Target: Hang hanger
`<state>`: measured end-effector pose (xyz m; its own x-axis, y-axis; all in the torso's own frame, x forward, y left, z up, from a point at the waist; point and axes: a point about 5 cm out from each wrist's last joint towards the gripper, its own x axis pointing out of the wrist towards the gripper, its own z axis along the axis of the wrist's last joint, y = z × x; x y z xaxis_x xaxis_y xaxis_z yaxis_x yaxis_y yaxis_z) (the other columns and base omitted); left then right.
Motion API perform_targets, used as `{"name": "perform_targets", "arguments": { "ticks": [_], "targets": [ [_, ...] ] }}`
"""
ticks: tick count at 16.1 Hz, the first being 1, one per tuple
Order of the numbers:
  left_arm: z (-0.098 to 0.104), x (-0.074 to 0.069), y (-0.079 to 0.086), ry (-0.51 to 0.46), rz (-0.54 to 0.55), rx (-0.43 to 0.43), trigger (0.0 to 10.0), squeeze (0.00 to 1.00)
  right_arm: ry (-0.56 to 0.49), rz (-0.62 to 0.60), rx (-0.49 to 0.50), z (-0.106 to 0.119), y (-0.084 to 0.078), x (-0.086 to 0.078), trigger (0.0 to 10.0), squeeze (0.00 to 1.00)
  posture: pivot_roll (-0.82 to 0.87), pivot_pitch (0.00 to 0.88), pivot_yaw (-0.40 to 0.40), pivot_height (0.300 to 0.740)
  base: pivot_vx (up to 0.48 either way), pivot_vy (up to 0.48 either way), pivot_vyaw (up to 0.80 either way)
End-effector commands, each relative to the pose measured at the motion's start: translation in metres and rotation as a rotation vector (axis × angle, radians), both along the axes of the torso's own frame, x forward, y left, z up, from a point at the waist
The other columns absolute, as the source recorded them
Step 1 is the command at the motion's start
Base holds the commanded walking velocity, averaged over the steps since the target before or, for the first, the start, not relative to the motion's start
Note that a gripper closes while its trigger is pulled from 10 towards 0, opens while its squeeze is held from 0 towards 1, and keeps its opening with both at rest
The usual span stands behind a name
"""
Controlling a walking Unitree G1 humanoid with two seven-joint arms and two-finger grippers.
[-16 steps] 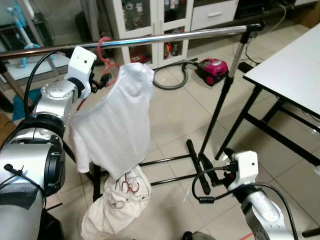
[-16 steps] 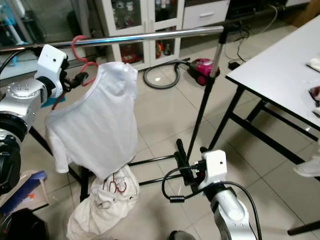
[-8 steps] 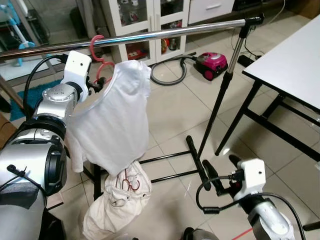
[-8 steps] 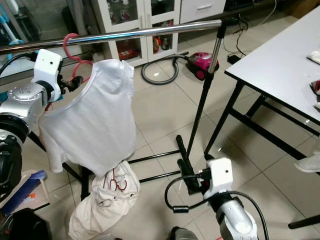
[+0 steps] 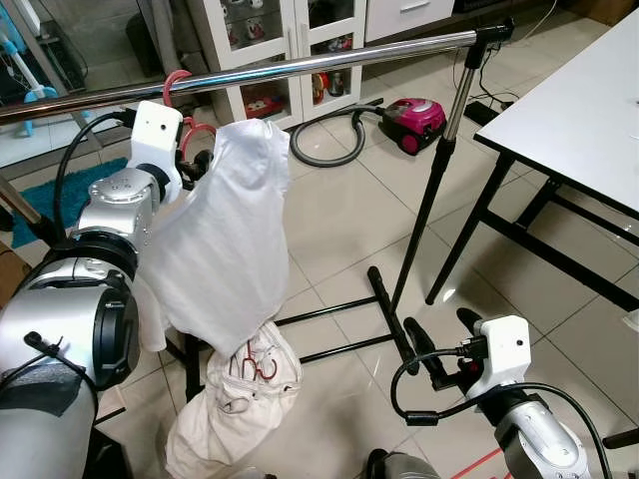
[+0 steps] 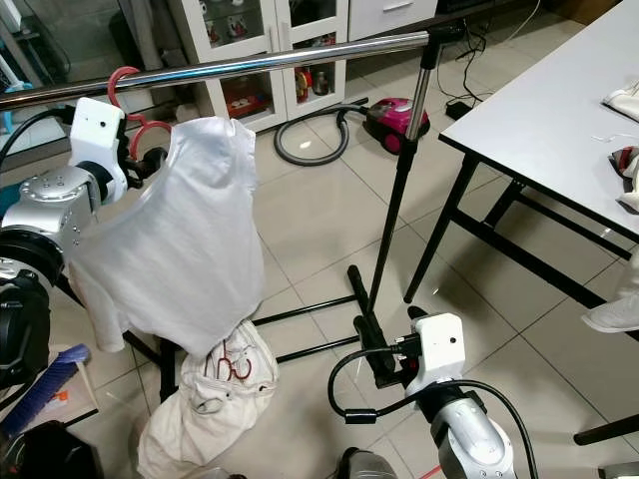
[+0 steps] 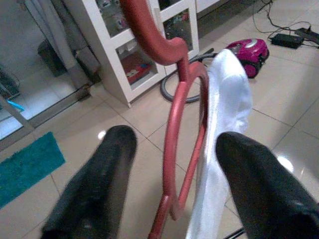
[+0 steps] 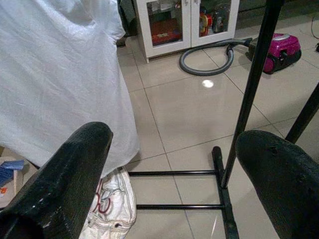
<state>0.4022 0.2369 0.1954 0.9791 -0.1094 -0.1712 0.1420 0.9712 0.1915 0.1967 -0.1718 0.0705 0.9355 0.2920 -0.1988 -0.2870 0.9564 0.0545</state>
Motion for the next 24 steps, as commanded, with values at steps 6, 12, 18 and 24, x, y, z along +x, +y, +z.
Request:
{"name": "perform_targets", "arguments": {
  "ticks": [6, 12, 18, 24],
  "targets": [
    [-0.005, -0.003, 0.003, 0.025, -0.016, -0.045, 0.0, 0.00, 0.003, 0.015, 0.007, 0.001, 0.004, 0.002, 10.0, 0.00, -0.23, 0.117, 0.084, 0.740, 0.000, 0.000, 0.00],
    [0.000, -0.002, 0.005, -0.020, -0.010, -0.172, 0.0, 0.00, 0.000, 0.018, 0.010, 0.001, 0.006, 0.006, 10.0, 0.00, -0.22, 0.106, 0.088, 0.740, 0.000, 0.000, 0.00],
    [0.016, -0.002, -0.002, -0.144, -0.143, -0.324, 0.0, 0.00, -0.019, 0.031, 0.021, 0.001, 0.012, 0.019, 10.0, 0.00, -0.18, 0.077, 0.088, 0.740, 0.000, 0.000, 0.00],
    [0.018, -0.005, -0.014, -0.214, -0.270, -0.250, 0.0, 0.00, -0.034, 0.060, 0.025, 0.001, 0.016, 0.031, 10.0, 0.00, -0.14, 0.048, 0.075, 0.740, 0.000, 0.000, 0.00]
  ]
}}
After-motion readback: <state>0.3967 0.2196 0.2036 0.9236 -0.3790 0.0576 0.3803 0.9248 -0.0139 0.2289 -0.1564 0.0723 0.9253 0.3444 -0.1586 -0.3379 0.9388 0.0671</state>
